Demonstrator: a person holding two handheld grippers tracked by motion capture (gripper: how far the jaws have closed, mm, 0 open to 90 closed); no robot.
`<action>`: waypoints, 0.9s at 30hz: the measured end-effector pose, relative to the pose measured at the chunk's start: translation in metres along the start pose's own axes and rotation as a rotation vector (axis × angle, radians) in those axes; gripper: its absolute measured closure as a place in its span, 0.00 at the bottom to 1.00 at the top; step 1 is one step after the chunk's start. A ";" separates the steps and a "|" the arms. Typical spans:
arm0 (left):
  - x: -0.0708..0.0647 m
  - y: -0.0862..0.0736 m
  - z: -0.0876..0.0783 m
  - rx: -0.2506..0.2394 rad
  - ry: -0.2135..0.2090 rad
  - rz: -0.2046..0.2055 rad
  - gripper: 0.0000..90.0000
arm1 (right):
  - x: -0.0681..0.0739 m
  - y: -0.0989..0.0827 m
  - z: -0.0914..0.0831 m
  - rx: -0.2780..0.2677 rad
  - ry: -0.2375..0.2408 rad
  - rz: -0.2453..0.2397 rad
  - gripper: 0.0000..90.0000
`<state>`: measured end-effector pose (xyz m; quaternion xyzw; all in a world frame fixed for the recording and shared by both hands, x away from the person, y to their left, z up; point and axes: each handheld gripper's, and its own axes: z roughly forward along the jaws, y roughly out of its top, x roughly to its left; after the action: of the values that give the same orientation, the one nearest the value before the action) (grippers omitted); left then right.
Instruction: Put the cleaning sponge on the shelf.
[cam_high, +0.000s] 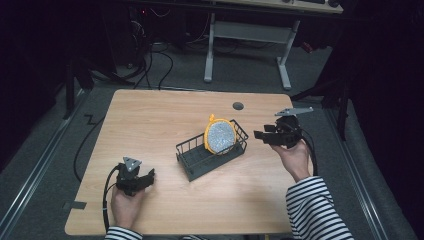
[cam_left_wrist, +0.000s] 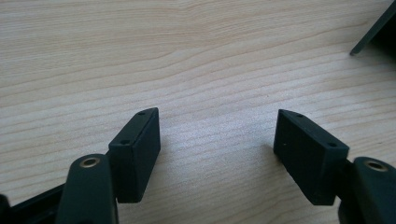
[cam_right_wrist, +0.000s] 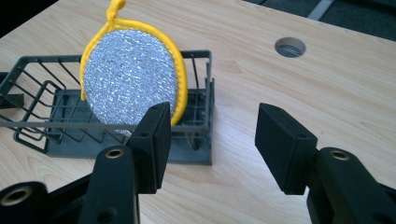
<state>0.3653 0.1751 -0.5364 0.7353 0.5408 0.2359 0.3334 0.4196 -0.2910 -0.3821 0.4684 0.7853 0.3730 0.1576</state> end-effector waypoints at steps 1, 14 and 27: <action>0.000 0.000 0.000 0.002 0.000 0.004 0.36 | -0.001 -0.001 -0.002 0.000 -0.001 0.005 0.51; 0.001 0.000 0.000 -0.002 -0.007 -0.007 0.36 | -0.007 -0.020 -0.024 -0.018 0.000 0.037 0.51; 0.001 0.000 0.000 0.001 -0.007 -0.003 0.36 | -0.002 -0.045 -0.043 -0.046 -0.008 0.039 0.52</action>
<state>0.3653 0.1757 -0.5362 0.7356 0.5407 0.2326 0.3353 0.3667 -0.3240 -0.3864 0.4813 0.7665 0.3923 0.1642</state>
